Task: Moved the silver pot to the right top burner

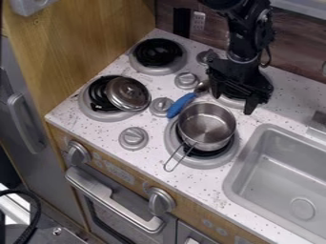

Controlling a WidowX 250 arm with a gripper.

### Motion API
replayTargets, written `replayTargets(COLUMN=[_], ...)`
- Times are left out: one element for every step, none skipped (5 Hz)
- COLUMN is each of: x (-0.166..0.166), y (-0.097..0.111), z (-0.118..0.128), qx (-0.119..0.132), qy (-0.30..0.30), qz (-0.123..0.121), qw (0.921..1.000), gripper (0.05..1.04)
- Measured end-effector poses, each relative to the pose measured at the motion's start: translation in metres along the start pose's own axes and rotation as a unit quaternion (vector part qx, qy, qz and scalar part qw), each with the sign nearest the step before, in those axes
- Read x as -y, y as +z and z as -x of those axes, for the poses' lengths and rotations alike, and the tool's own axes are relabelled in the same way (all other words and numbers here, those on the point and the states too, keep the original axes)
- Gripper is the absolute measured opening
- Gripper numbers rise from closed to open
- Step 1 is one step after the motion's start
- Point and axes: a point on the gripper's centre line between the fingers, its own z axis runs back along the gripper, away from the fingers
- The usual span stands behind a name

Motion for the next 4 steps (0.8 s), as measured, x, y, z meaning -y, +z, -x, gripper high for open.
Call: replayTargets(x=[0.002, 0.007, 0.006, 0.009], y=[-0.013, -0.035, -0.057, -0.073], z=[0.012, 0.021, 0.023, 0.029], qx=[-0.023, -0.052, -0.080, -0.106], qy=[-0.001, 0.014, 0.023, 0.030], qz=[0.000, 0.019, 0.018, 0.027], qw=[0.9997, 0.9984, 0.9964, 0.9936], gripper=[0.999, 0.999, 0.999, 0.999])
